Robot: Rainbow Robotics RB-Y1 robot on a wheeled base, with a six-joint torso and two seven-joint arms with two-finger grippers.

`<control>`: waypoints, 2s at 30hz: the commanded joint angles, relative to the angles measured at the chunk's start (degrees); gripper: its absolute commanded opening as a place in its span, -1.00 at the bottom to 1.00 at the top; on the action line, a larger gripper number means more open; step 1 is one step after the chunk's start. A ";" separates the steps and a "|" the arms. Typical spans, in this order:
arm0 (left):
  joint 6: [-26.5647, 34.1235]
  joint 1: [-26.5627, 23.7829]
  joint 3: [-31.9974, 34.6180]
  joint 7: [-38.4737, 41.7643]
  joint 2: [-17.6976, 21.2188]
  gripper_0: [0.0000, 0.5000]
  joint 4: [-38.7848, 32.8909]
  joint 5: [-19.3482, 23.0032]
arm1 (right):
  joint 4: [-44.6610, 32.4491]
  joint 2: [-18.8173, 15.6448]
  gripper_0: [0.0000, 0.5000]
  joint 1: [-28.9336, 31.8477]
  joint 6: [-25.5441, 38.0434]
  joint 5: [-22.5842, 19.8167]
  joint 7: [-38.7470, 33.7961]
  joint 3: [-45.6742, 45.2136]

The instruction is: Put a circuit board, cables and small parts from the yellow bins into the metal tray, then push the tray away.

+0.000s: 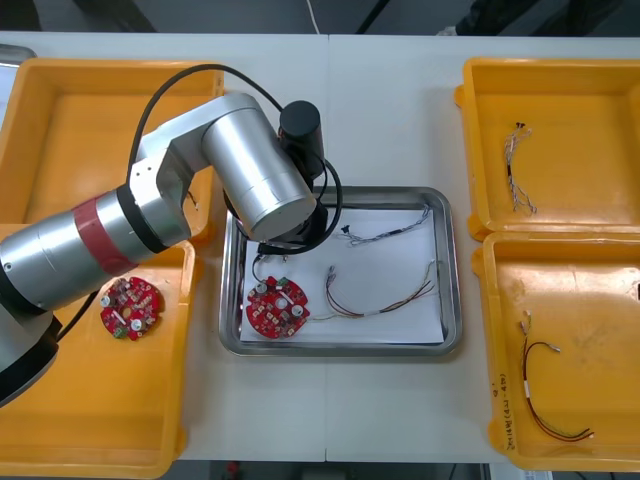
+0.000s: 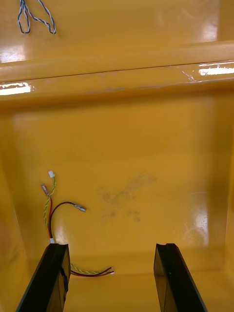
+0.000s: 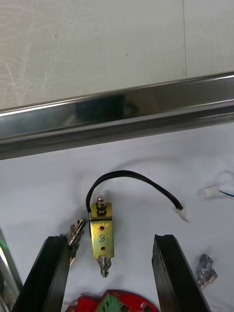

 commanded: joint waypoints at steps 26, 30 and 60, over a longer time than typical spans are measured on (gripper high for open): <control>23.77 2.23 31.01 -10.71 5.97 1.00 -15.40 8.17 | -1.81 -0.68 1.00 -1.45 0.15 1.77 1.95 1.22; 23.77 3.99 33.65 -13.70 7.28 1.00 -16.72 8.43 | -1.81 -0.76 1.00 -1.45 0.15 1.60 1.78 1.22; 23.77 24.82 55.27 -30.84 20.29 1.00 -25.25 16.08 | -3.05 -5.42 1.00 -19.90 0.15 -9.39 1.52 24.16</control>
